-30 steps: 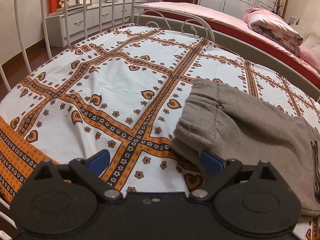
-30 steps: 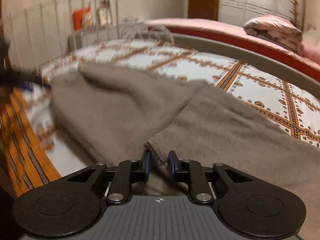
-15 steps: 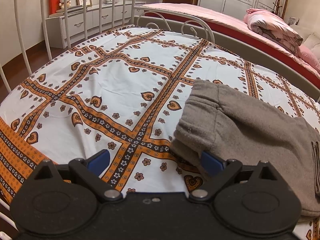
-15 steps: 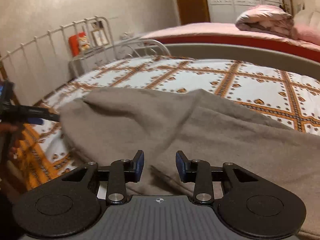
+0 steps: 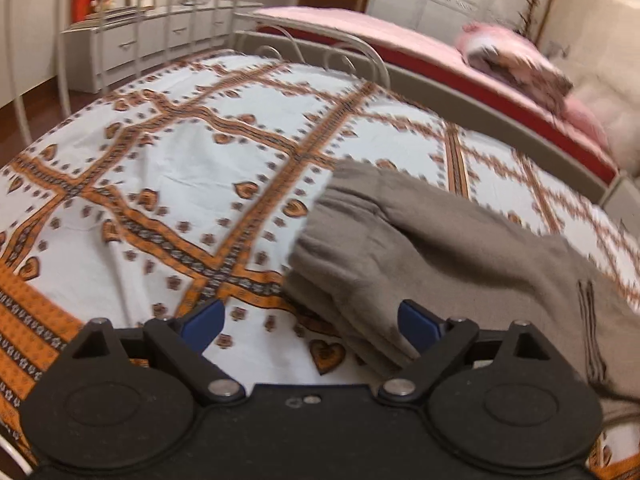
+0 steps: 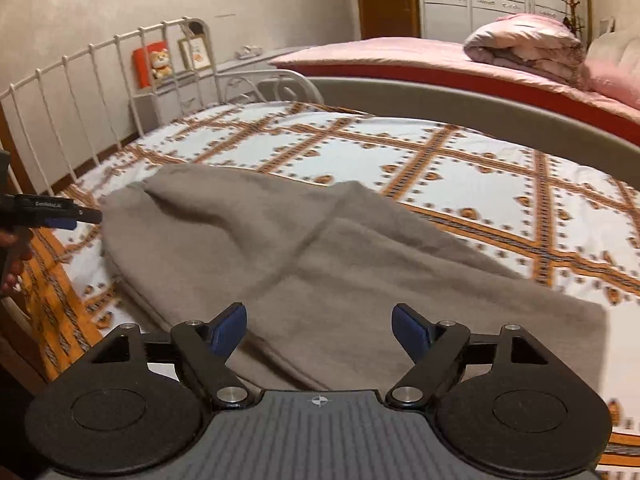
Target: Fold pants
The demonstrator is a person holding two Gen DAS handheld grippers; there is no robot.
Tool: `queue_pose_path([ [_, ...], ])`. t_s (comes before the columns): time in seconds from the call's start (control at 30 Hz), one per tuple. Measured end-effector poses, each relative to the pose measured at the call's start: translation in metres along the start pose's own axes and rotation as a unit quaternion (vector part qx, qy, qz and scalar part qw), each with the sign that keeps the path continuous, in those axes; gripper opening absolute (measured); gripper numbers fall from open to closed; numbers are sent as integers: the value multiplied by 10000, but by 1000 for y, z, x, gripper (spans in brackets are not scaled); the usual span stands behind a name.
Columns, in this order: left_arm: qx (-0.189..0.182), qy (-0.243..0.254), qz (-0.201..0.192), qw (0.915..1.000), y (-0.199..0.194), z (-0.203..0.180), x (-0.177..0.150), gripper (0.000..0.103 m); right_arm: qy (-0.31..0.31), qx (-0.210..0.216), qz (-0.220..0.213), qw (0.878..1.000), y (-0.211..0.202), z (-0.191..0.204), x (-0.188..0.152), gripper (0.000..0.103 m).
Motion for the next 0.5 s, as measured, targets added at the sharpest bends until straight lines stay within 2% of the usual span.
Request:
queue_pose_path([
  [0.17,-222,-106,206,9995,29,-4,-3,75,360,-243,25,9991,-5,-34,-12,80],
  [0.23,-238,-172,335,9990,43,0,-5,78,497,-282,29,9984,-6,-42,-15,80],
  [0.27,-331,-284,318,9985,50,4,-5,82,528,-299,29,9982,-6,-44,-17,80],
  [0.37,-527,-444,93,9976,59,11,-4,92,667,-290,-2,9974,-5,-48,-23,80],
  [0.5,-816,-538,-152,9951,65,18,0,91,734,-237,85,9970,3,-48,-28,80],
])
Point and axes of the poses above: each gripper's, at about its wrist camera, not at the fingertips, and y roughly the way its jaws point, z to its left, x to its top, the point moved 4 cm from there along y, roughly the way its jaws point, and after that the axes turned 15 degrees about -x, right-handed, at the moved point
